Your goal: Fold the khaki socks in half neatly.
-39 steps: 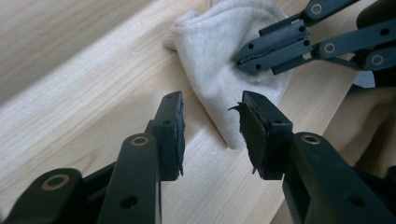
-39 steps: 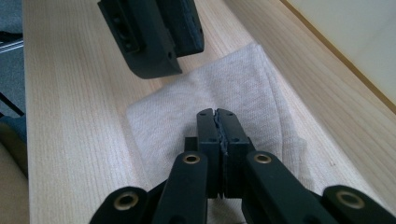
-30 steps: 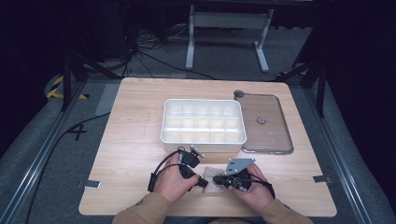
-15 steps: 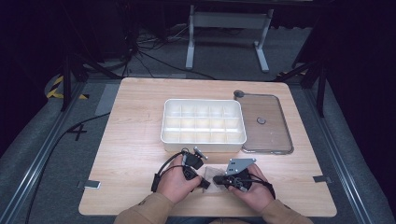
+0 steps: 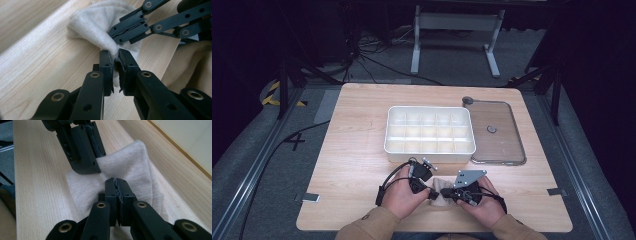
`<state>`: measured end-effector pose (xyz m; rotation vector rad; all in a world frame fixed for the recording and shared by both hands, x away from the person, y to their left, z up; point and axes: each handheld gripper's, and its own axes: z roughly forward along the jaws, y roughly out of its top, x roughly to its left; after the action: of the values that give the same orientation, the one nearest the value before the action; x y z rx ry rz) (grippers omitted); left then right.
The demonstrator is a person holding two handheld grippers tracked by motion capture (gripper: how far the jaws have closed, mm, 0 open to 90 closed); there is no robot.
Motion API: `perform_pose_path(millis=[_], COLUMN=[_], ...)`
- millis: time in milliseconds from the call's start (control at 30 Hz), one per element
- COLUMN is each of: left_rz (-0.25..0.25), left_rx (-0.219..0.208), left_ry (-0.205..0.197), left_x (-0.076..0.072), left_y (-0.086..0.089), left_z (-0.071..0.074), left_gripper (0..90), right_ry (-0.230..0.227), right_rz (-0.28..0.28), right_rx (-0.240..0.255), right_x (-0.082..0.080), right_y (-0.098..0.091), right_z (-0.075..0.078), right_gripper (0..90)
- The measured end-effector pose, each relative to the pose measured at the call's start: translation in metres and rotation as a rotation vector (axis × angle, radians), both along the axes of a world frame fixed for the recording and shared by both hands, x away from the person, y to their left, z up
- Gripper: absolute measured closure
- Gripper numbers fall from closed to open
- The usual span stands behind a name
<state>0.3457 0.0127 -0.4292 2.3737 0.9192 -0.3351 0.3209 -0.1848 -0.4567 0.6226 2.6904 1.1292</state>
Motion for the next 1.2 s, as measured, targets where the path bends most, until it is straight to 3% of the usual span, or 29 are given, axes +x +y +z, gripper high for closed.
perform_pose_path(millis=[100,267,467,600,833,1200], left_rz=[0.003,0.021,0.027,0.026,0.016,-0.007], left_rx=[-0.002,0.009,0.02,0.028,0.002,-0.036], left_ry=[0.013,0.002,0.004,0.002,-0.007,-0.047], left_x=[0.001,0.002,0.002,0.002,0.001,-0.002], left_y=[0.001,0.005,0.006,0.006,0.006,0.001], left_z=[0.0,0.001,0.002,0.003,0.006,0.011], left_gripper=[82.1,82.1,82.0,81.8,81.6,81.8], right_ry=[0.008,0.035,0.031,0.071,0.087,0.069], right_rz=[-0.002,-0.017,-0.045,-0.039,-0.017,-0.005], right_rx=[0.006,0.044,0.042,0.029,0.015,-0.008], right_x=[0.001,0.002,0.002,0.002,0.001,-0.001], right_y=[-0.001,-0.007,-0.021,-0.025,-0.016,-0.008], right_z=[0.0,0.007,0.018,0.014,0.005,0.003], right_gripper=[87.9,86.4,88.1,87.3,87.9,88.9])
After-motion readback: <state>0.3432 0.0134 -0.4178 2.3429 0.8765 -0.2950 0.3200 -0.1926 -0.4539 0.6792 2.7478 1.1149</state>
